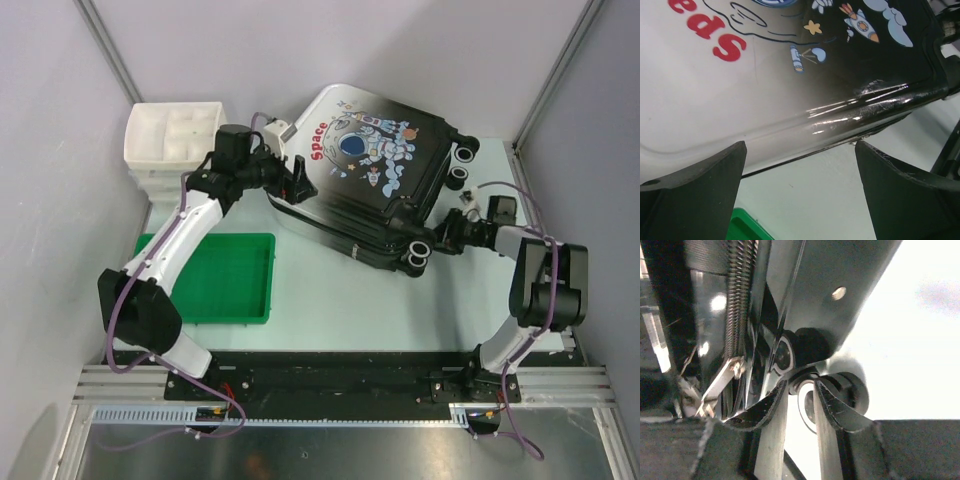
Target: Open, take out, and arrange the luggage
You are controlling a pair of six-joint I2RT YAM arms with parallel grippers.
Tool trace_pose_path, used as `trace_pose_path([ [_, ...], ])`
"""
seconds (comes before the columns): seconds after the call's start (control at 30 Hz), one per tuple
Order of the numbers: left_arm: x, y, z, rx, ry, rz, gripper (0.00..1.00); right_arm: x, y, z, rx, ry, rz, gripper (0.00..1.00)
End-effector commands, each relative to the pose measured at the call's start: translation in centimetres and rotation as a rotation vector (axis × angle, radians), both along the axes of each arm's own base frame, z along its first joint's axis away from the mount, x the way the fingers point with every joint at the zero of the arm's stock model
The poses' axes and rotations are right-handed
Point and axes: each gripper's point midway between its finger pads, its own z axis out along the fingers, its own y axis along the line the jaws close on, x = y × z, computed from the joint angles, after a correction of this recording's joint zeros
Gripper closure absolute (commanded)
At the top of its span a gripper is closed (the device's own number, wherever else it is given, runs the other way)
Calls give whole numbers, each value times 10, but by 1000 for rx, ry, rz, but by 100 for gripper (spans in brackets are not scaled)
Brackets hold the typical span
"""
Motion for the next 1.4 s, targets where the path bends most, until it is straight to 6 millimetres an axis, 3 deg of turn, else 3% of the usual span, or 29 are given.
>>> trace_pose_path([
  [0.0, 8, -9, 21, -36, -31, -6, 5, 1, -57, 19, -55, -133, -74, 67],
  [0.1, 9, -9, 23, -24, -62, -29, 5, 1, -93, 31, -76, -190, -118, 62],
  [0.13, 7, -11, 25, -26, -69, -46, 5, -6, -93, 32, -74, -163, -106, 60],
  [0.17, 7, -11, 25, -25, -74, -52, 5, 0, -99, 42, -105, -201, -89, 58],
  [0.27, 5, -13, 29, -11, -110, -75, 4, -2, -92, 55, -152, -253, -24, 46],
  [0.3, 4, -14, 30, -5, -120, -83, 4, -2, -83, 62, -165, -279, 4, 35],
  [0.47, -18, -33, 40, 61, -248, -191, 1, -5, -41, 83, -191, -386, 143, 34],
  [0.57, -32, -42, 43, 90, -284, -231, 0, -18, -8, 92, -211, -448, 261, 35],
  [0.73, -40, -36, 34, 84, -227, -197, 1, -33, 35, 109, -219, -545, 385, 36],
  [0.87, -37, -30, 24, 83, -182, -164, 1, -45, 91, 122, -194, -631, 505, 37],
  [0.97, -29, -24, 23, 71, -162, -133, 1, -44, 107, 126, -195, -656, 516, 38],
  [1.07, -21, -15, 26, 54, -147, -107, 2, -44, 97, 123, -228, -632, 490, 40],
  [1.23, -21, -15, 33, 35, -157, -128, 2, -33, 56, 113, -281, -565, 376, 43],
  [1.37, -19, -16, 31, 35, -153, -127, 2, -28, 61, 108, -199, -458, 321, 36],
])
